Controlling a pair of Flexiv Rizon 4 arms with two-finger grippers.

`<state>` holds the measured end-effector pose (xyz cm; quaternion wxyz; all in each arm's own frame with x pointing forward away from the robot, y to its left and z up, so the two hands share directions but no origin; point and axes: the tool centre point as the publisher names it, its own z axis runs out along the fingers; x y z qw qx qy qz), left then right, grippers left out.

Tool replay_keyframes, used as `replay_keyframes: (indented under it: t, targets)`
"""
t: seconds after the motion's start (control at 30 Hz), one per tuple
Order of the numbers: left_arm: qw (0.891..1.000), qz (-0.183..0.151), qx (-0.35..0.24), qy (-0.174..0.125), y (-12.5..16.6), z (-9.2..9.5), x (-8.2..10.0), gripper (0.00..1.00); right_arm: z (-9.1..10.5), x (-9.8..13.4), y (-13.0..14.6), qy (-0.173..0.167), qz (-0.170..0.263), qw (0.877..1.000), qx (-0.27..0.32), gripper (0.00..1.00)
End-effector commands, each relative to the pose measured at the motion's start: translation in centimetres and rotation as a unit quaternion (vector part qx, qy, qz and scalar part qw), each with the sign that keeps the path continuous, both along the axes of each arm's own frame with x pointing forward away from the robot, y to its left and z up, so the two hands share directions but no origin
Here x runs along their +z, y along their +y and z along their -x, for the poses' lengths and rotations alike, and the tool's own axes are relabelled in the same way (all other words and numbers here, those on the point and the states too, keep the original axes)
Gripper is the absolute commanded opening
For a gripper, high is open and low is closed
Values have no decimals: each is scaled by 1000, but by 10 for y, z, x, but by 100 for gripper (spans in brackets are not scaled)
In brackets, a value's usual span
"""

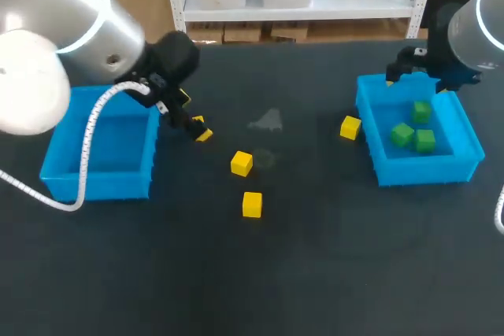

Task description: Put the green cubes in the right bin and the yellow cubes in the left bin.

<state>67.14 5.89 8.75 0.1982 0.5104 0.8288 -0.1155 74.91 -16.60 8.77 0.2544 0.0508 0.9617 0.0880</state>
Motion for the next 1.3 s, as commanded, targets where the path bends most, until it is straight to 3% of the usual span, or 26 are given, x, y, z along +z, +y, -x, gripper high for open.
replay_keyframes:
  t: [0.03, 0.3, 0.5, 0.7, 0.97, 1.3]
  targets:
    - [1000, -28, -5, 8, -13, -4, -11, 100, 1, 0, 0, -2, 1, 1000, -1, 100]
    - [995, -40, -88, -31, -28, 3, -28, 100, 1, 0, 0, -2, 1, 1000, -1, 100]
    - [986, -51, -155, -39, -30, 16, -37, 100, 1, 0, 0, -2, 1, 1000, -1, 100]
    - [972, -57, -222, -46, -32, 25, -41, 100, 1, 0, 0, -2, 1, 1000, -1, 100]
    - [950, -90, -295, -53, -38, 25, -56, 100, 1, 0, 0, -2, 1, 1000, -1, 100]
    - [947, -109, -298, -43, -54, 12, -71, 100, 1, 0, 0, -2, 1, 1000, -1, 100]
